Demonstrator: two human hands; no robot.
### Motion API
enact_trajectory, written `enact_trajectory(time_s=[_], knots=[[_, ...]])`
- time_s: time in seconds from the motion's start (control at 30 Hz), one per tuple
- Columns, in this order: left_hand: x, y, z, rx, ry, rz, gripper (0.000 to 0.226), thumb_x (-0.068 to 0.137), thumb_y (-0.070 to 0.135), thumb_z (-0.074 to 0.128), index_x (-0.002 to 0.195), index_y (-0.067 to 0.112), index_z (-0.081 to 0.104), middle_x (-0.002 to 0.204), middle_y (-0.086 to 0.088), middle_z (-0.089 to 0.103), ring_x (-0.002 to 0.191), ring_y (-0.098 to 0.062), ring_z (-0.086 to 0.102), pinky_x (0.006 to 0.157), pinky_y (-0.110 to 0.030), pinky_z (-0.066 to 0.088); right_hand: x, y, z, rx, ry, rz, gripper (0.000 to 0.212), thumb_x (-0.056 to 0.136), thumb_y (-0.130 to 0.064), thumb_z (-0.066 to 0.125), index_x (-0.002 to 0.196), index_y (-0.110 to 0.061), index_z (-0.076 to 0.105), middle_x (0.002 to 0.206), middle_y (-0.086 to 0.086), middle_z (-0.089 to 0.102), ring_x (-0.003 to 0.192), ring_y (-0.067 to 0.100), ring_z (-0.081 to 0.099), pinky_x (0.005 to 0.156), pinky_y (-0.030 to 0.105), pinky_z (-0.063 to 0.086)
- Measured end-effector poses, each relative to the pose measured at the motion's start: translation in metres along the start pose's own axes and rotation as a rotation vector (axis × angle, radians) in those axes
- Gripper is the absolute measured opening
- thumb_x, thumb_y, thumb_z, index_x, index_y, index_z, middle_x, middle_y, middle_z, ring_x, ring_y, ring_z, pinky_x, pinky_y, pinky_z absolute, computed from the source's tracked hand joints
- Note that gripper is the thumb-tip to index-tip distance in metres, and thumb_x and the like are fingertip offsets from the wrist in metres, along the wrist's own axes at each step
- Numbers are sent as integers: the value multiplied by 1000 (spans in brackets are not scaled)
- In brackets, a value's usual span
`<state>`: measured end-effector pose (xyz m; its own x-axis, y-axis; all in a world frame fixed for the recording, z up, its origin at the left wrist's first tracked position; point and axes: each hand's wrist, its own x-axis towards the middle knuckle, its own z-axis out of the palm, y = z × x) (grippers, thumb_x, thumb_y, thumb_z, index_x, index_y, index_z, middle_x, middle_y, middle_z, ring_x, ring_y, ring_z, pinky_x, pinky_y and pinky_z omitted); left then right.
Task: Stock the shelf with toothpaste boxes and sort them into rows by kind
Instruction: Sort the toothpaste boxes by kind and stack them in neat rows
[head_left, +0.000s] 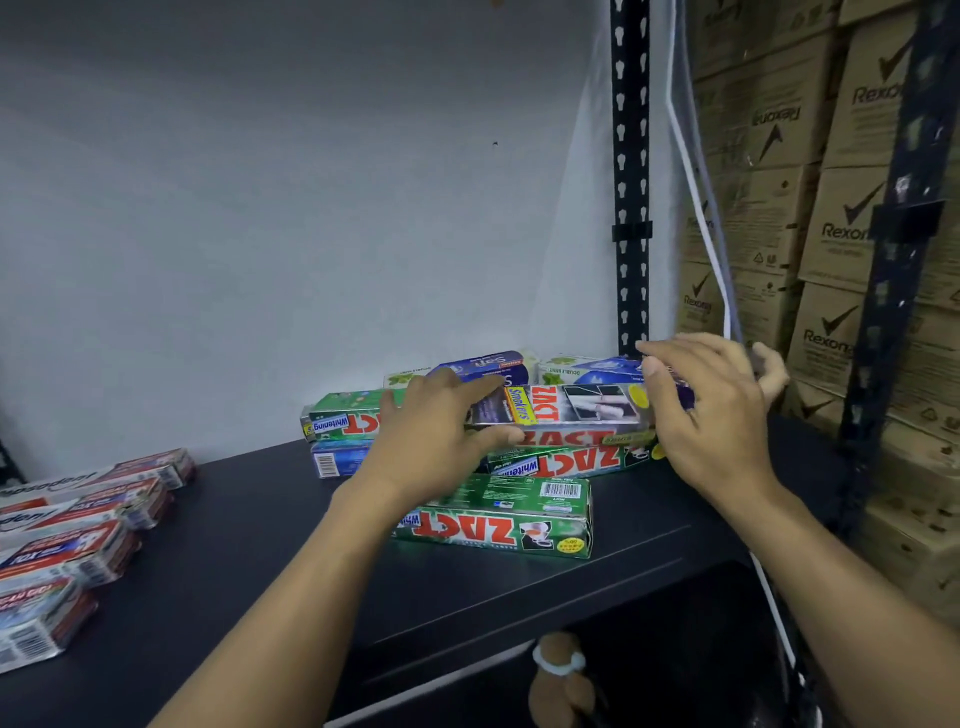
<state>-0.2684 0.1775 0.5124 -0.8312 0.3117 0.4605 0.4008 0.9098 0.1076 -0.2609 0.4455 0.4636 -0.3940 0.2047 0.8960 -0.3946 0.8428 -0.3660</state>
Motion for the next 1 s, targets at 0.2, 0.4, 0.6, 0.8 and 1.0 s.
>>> enact_trajectory(time_s=[0.2, 0.4, 0.6, 0.8, 1.0], knots=[[-8, 16, 7, -103, 19, -8, 59, 90, 69, 50, 142, 41, 50, 122, 3, 55, 124, -24, 40, 106, -52, 37, -2, -22, 0, -73, -471, -249, 49, 94, -64, 43, 135, -41, 55, 136, -16, 57, 132, 8, 44, 117, 53, 19], [-47, -16, -8, -324, -16, 33, 61, 89, 59, 61, 144, 38, 49, 141, 15, 47, 130, -3, 43, 105, -23, 32, 5, -31, 6, -131, -618, -119, 43, 95, -55, 53, 137, -47, 53, 146, -13, 51, 139, 12, 38, 120, 51, 12], [-90, -68, -20, -423, -221, -65, 60, 81, 56, 72, 137, 49, 52, 132, 26, 55, 121, 9, 52, 111, -28, 42, 1, -55, 7, -146, -597, -48, 44, 95, -49, 58, 138, -41, 54, 149, -9, 47, 141, 14, 34, 120, 55, 13], [-105, -47, -6, -380, -5, -78, 63, 79, 53, 77, 137, 39, 54, 127, 19, 58, 116, 0, 54, 104, -28, 45, -21, -103, -13, 46, -812, -273, 56, 87, -72, 48, 134, -44, 56, 137, -20, 55, 131, 5, 42, 115, 42, 26], [-105, -35, -8, -384, -127, -20, 74, 83, 54, 74, 148, 39, 41, 139, 18, 52, 123, -1, 51, 107, -27, 42, -30, -72, -21, 2, -784, -290, 34, 93, -41, 63, 127, -44, 62, 128, -22, 58, 123, 7, 48, 107, 43, 36]])
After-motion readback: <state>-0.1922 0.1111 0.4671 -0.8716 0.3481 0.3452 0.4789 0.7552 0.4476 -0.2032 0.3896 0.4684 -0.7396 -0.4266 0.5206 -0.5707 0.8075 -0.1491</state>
